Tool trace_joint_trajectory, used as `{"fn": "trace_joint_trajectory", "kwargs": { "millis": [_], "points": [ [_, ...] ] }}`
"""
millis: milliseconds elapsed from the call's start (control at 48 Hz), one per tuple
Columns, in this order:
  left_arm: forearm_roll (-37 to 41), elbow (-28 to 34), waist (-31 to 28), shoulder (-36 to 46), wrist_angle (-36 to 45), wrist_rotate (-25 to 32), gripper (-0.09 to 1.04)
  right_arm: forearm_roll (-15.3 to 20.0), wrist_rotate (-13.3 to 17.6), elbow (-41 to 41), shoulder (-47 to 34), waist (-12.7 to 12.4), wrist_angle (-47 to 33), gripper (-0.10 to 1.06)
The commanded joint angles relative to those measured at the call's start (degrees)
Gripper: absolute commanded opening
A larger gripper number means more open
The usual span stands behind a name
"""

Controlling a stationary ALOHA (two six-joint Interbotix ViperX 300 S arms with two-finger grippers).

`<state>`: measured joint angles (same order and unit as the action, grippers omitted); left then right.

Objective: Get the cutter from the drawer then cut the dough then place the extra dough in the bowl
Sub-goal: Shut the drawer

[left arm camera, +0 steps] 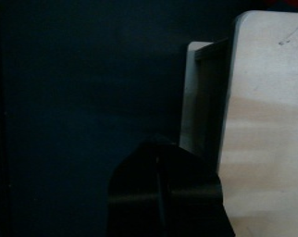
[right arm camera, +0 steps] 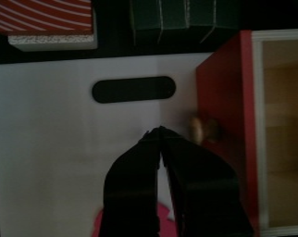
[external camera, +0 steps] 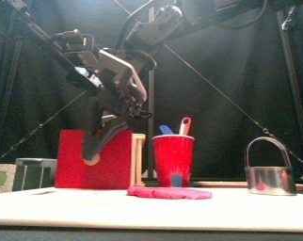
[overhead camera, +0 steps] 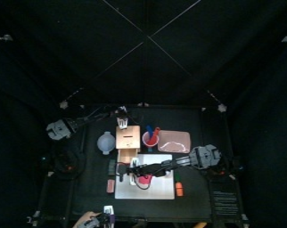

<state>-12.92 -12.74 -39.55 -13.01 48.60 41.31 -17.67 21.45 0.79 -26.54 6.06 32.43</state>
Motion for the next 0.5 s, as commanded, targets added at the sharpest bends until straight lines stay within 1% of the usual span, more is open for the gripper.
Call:
{"fn": "trace_joint_trajectory", "kwargs": {
  "millis": [21, 292, 500],
  "points": [
    [0.3, 1.8, 0.1, 0.7, -0.3, 0.1, 0.13, -0.5, -0.1, 1.3, 1.3, -0.8, -0.1, 0.13],
    [0.3, 1.4, 0.1, 0.7, -0.4, 0.1, 0.13, -2.2, 0.0, 1.3, 1.0, -1.8, 3.4, 0.13],
    [0.4, 1.2, 0.1, 0.7, -0.5, 0.1, 0.13, -4.6, 0.0, 1.8, 1.1, -2.5, 5.2, 0.13]
  ]
}}
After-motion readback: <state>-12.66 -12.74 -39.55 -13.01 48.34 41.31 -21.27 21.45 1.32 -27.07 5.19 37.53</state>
